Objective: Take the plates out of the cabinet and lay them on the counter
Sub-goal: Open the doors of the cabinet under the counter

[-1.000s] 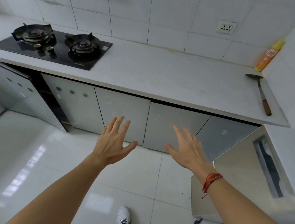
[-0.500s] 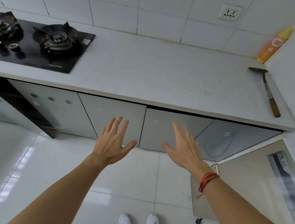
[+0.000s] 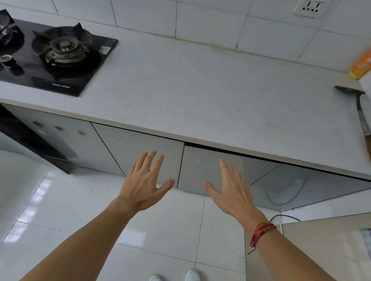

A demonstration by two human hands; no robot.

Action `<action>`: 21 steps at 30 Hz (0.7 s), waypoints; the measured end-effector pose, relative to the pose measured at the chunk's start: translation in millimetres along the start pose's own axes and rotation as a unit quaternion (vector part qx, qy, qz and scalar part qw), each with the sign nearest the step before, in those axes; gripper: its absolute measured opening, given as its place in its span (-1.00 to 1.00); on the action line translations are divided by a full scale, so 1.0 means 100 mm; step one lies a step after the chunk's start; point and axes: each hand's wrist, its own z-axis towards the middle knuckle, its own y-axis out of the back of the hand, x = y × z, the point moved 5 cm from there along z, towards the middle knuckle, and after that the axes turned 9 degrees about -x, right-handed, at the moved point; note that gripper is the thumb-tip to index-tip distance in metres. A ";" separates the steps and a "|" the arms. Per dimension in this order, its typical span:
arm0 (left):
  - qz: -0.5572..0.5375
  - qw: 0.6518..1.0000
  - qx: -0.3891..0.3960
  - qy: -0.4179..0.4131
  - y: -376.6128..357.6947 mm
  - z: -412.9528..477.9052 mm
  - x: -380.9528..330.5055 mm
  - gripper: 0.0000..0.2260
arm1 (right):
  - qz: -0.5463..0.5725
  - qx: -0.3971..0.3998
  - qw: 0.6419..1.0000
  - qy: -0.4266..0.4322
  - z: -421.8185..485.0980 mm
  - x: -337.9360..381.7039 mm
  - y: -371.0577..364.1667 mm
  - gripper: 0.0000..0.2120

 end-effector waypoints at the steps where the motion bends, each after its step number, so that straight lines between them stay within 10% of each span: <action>1: 0.000 1.000 0.003 0.004 -0.03 0.04 -0.01 -0.24 | 0.004 0.005 1.000 -0.002 0.05 -0.02 -0.02 -0.22; 15: -0.175 0.976 0.013 0.128 -0.65 0.76 -0.19 -0.32 | 0.298 0.044 0.940 -0.157 0.76 -0.14 -0.51 -0.19; 21: -0.487 0.778 -0.014 0.396 -0.97 1.05 -0.09 -0.43 | 0.526 0.041 0.783 -0.331 1.15 -0.22 -0.83 -0.37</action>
